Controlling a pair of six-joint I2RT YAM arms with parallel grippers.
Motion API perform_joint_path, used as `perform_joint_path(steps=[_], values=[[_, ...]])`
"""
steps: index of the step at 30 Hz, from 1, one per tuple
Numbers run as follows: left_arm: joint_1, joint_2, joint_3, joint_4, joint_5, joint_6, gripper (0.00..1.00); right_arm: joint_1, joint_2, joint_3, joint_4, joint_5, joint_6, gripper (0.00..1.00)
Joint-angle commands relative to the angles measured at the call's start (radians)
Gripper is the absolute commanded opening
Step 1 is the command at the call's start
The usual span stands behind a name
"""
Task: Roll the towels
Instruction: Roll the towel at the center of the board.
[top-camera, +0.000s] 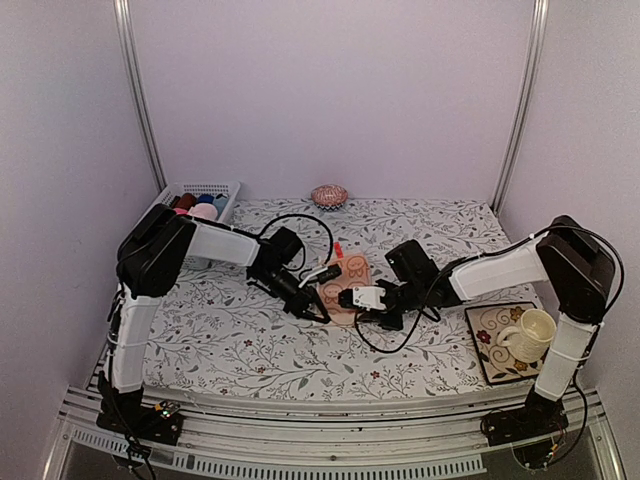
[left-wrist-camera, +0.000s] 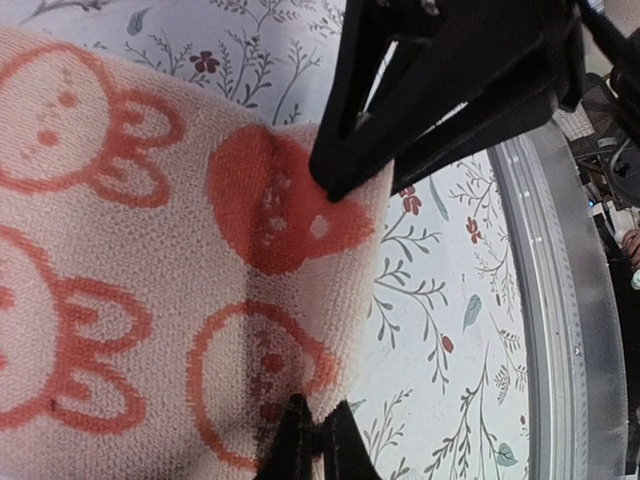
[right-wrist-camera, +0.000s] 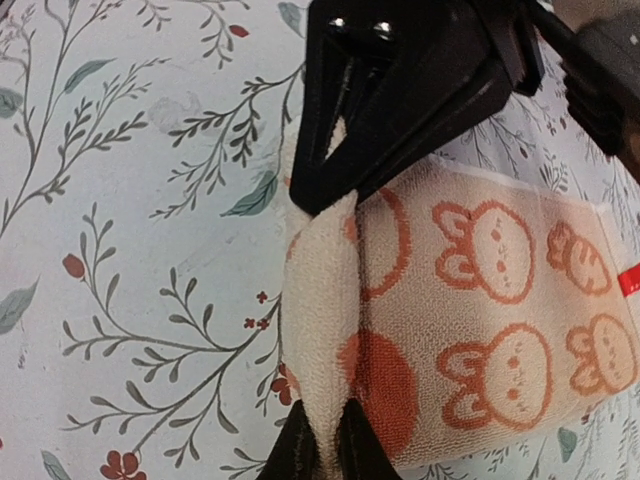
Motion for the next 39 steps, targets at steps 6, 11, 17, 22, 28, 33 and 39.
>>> perform_joint_path(steps=[6,11,17,22,28,33,39], values=[[0.019,-0.042,-0.009,0.019,-0.054,-0.005,0.22,0.003,0.038,0.098,-0.157,-0.029,0.066,0.02],[0.019,-0.145,-0.092,0.071,-0.113,-0.002,0.53,-0.021,0.046,0.143,-0.232,-0.069,0.131,0.02],[0.016,-0.295,-0.196,0.151,-0.194,-0.009,0.63,-0.059,0.07,0.19,-0.312,-0.115,0.224,0.02],[0.003,-0.399,-0.262,0.235,-0.243,0.005,0.65,-0.097,0.088,0.222,-0.355,-0.189,0.303,0.02],[-0.08,-0.399,-0.265,0.237,-0.364,0.086,0.65,-0.144,0.153,0.298,-0.398,-0.267,0.39,0.02],[-0.125,-0.394,-0.284,0.28,-0.421,0.101,0.64,-0.189,0.215,0.342,-0.435,-0.301,0.473,0.02],[-0.174,-0.405,-0.31,0.346,-0.499,0.142,0.61,-0.218,0.275,0.404,-0.484,-0.314,0.534,0.02]])
